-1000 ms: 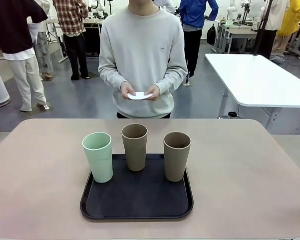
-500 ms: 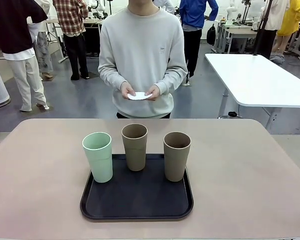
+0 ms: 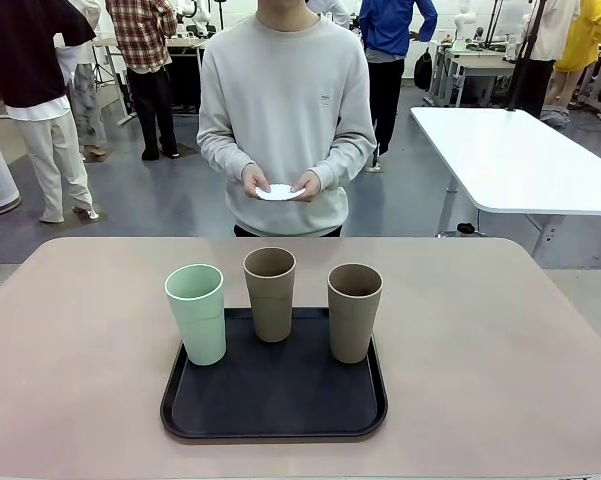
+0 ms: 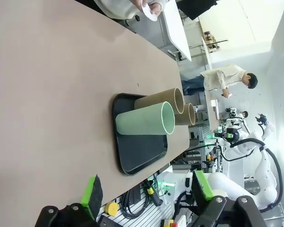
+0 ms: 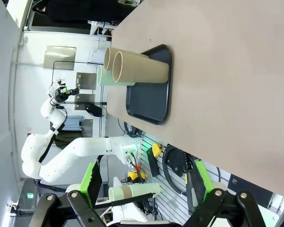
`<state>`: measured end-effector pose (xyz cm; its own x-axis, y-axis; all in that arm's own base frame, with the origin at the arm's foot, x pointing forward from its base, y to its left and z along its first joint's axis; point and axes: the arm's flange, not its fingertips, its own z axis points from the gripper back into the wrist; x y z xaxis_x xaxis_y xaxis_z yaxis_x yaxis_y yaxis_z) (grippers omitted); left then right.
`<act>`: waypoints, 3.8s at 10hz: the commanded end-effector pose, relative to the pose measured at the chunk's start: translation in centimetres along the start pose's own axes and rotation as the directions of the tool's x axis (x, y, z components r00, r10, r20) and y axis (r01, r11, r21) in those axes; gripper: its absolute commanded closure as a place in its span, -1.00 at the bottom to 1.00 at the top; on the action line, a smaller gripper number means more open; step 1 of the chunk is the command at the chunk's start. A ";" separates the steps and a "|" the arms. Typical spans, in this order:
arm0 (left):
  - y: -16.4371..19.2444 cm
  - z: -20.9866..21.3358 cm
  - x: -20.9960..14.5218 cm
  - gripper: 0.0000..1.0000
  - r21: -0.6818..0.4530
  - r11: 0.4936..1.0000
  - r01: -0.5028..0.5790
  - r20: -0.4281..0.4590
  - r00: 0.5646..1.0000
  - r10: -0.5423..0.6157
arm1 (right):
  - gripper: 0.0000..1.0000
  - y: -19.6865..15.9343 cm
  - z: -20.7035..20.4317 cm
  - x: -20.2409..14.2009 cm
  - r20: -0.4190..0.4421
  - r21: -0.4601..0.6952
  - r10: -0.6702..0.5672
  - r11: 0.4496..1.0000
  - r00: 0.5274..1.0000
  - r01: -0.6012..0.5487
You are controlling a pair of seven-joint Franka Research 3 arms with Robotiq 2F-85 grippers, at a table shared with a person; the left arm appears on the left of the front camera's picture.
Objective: Place coasters on the table and set cups on them.
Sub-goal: Pick up one Reusable plastic cup and place it on a coaster set by the human.
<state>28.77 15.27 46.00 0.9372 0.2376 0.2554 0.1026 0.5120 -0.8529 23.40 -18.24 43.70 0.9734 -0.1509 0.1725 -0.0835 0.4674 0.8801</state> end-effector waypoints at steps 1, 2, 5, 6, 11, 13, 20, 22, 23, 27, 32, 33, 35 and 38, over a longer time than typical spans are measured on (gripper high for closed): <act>0.2 0.1 -0.2 -1.00 -0.022 1.000 0.008 0.000 1.000 -0.008 | -1.00 -0.1 0.0 -0.1 -0.005 0.001 0.003 1.000 1.000 -0.003; 0.2 0.1 -0.2 -1.00 -0.022 1.000 0.008 0.000 1.000 -0.008 | -1.00 -0.1 0.0 -0.1 -0.005 0.001 0.003 1.000 1.000 -0.003; 0.2 0.1 -0.2 -1.00 -0.022 1.000 0.008 0.000 1.000 -0.008 | -1.00 -0.1 0.0 -0.1 -0.005 0.001 0.003 1.000 1.000 -0.003; 0.2 0.1 -0.2 -1.00 -0.022 1.000 0.008 0.000 1.000 -0.008 | -1.00 -0.1 0.0 -0.1 -0.005 0.001 0.003 1.000 1.000 -0.003; 0.2 0.1 -0.2 -1.00 -0.022 1.000 0.008 0.000 1.000 -0.008 | -1.00 -0.1 0.0 -0.1 -0.005 0.001 0.003 1.000 1.000 -0.003; 0.2 0.1 -0.2 -1.00 -0.022 1.000 0.008 0.000 1.000 -0.008 | -1.00 -0.1 0.0 -0.1 -0.005 0.001 0.003 1.000 1.000 -0.003; 0.2 0.1 -0.2 -1.00 -0.022 1.000 0.008 0.000 1.000 -0.008 | -1.00 -0.1 0.0 -0.1 -0.005 0.001 0.003 1.000 1.000 -0.003; 0.2 0.1 -0.2 -1.00 -0.022 1.000 0.008 0.000 1.000 -0.008 | -1.00 -0.1 0.0 -0.1 -0.005 0.001 0.003 1.000 1.000 -0.003; 0.2 0.1 -0.2 -1.00 -0.022 1.000 0.008 0.000 1.000 -0.008 | -1.00 -0.1 0.0 -0.1 -0.005 0.001 0.003 1.000 1.000 -0.003; 0.2 0.1 -0.2 -1.00 -0.022 1.000 0.008 0.000 1.000 -0.008 | -1.00 -0.1 0.0 -0.1 -0.005 0.001 0.003 1.000 1.000 -0.003; 0.2 0.1 -0.2 -1.00 -0.022 1.000 0.008 0.000 1.000 -0.008 | -1.00 -0.1 0.0 -0.1 -0.005 0.001 0.003 1.000 1.000 -0.003; 0.2 0.1 -0.2 -1.00 -0.022 1.000 0.008 0.000 1.000 -0.008 | -1.00 -0.1 0.0 -0.1 -0.005 0.001 0.003 1.000 1.000 -0.003; 0.2 0.1 -0.2 -1.00 -0.022 1.000 0.008 0.000 1.000 -0.008 | -1.00 -0.1 0.0 -0.1 -0.005 0.001 0.003 1.000 1.000 -0.003; 0.2 0.1 -0.2 -1.00 -0.022 1.000 0.008 0.000 1.000 -0.008 | -1.00 9.6 -2.0 2.2 -0.120 -0.324 0.219 0.914 0.968 -0.246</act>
<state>28.72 15.23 45.98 0.9385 0.2351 0.2527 0.1030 0.5082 -0.8551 24.75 -15.63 48.01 0.9651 -0.0443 0.2580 -0.1783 0.6104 0.7718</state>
